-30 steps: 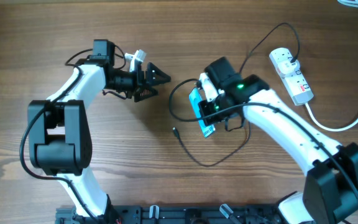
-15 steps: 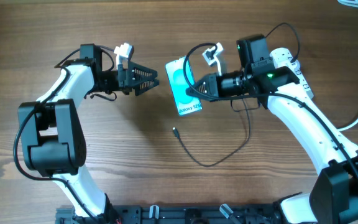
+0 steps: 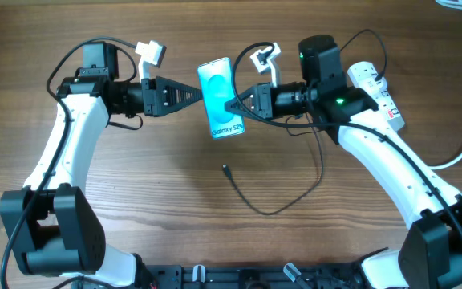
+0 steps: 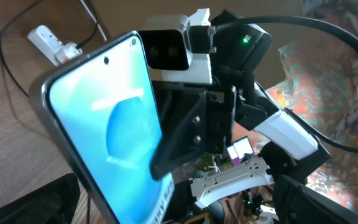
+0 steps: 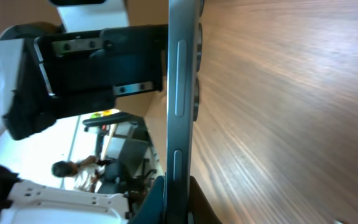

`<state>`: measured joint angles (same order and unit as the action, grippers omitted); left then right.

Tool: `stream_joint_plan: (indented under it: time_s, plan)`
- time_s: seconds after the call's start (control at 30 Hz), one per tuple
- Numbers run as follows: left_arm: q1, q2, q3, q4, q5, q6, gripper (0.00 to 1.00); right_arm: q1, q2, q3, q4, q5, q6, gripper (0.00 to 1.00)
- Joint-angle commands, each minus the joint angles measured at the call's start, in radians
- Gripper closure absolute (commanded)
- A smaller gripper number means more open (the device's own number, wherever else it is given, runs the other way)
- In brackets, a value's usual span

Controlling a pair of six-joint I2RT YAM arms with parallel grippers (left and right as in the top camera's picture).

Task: Plug charger to phone and switch on socket

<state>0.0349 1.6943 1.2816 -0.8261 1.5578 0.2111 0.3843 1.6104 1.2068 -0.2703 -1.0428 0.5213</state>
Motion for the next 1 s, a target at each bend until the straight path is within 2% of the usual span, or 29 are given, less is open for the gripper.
stream_joint_plan:
  time_s: [0.0,0.13,0.3,0.37,0.53,0.7,0.83,0.97]
  plan:
    - [0.027,-0.006,-0.006,0.018,-0.006,-0.032,0.00,0.005,-0.029,0.026,0.047,-0.085,0.067,0.96]
    - [0.069,-0.008,-0.006,0.037,-0.026,-0.129,0.00,0.006,-0.029,0.026,0.103,-0.098,0.106,0.96]
    - [0.069,-0.020,-0.006,0.176,-0.062,-0.395,0.00,0.006,-0.029,0.026,0.163,-0.119,0.145,0.96]
    - [0.063,-0.052,-0.006,0.263,-0.196,-0.578,0.00,0.006,-0.029,0.026,0.190,-0.119,0.175,0.96]
    - [0.019,-0.159,-0.006,0.425,-0.217,-0.737,0.00,0.006,-0.029,0.026,0.271,-0.138,0.242,0.96]
    - [-0.037,-0.203,-0.006,0.451,-0.216,-0.751,0.00,0.006,-0.029,0.026,0.386,-0.161,0.323,0.96]
    - [-0.071,-0.203,-0.006,0.546,-0.153,-0.752,0.00,0.006,-0.029,0.026,0.435,-0.168,0.370,0.96]
    - [-0.090,-0.204,-0.006,0.660,-0.107,-0.816,0.00,0.006,-0.029,0.026,0.435,-0.167,0.371,0.96]
